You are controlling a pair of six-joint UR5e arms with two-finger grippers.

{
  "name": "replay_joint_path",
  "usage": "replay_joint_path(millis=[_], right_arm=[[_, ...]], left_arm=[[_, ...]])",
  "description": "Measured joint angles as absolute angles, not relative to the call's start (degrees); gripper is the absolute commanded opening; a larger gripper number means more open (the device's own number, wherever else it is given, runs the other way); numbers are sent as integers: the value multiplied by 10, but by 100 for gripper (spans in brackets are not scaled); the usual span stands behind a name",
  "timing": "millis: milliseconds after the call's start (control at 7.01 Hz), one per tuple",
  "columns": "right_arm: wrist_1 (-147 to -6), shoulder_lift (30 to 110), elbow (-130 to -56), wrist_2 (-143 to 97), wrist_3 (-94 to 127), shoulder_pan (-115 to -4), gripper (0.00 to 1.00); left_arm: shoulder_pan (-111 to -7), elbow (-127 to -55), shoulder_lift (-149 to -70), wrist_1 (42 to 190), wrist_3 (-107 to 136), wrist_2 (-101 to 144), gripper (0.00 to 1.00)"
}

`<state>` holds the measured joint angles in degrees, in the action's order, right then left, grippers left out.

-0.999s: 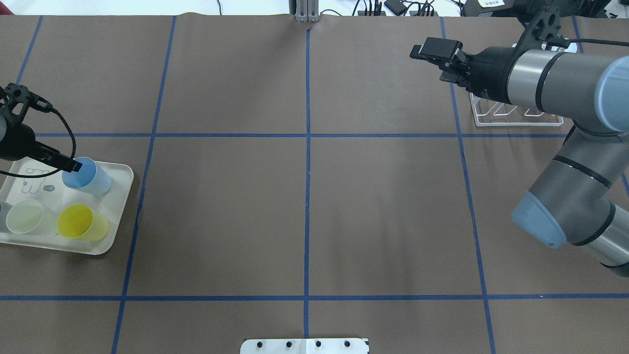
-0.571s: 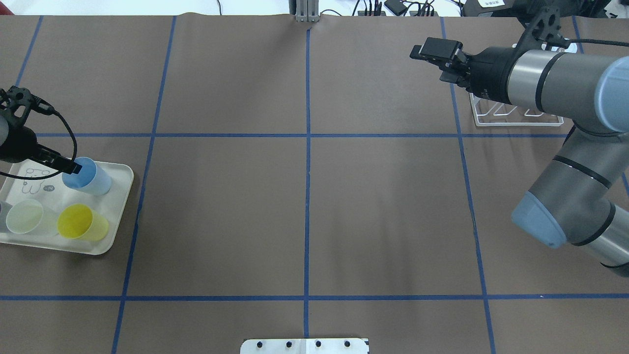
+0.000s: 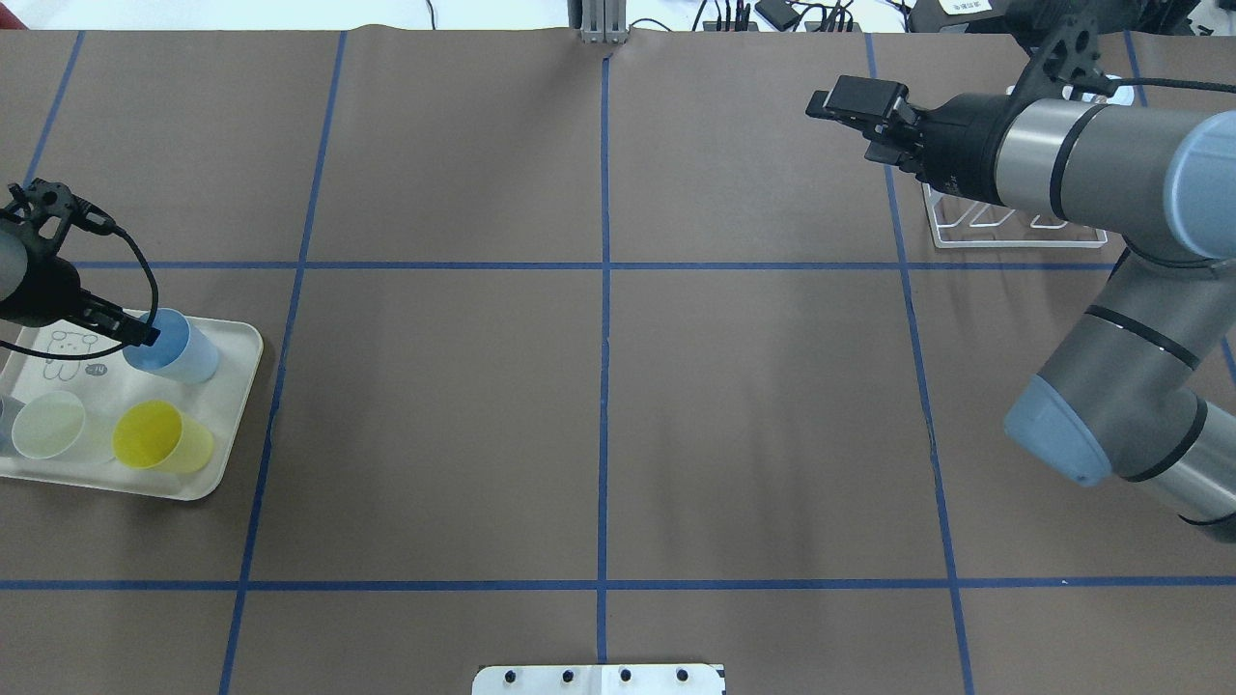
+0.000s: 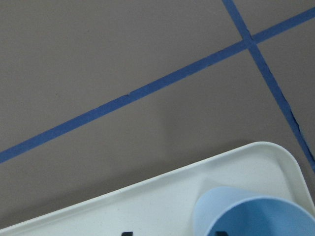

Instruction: Transfer IKEA cup to right arm and place on rack

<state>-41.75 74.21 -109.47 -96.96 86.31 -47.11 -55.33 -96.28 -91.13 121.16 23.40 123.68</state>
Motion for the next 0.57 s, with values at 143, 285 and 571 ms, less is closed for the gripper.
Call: replay_joint_path(millis=[143,285,571], right_arm=[[-417,742,-1094,-970,863,-471,100],[-417,742,-1094,-970,863,-471,100],[-417,742,-1094,-970,863,-471,100]], left_arm=[[-553,-963,-911,1212,233,1237,13],[-553,-963,-911,1211,233,1237,0],[-556,-972,-910,1212,236,1248,0]])
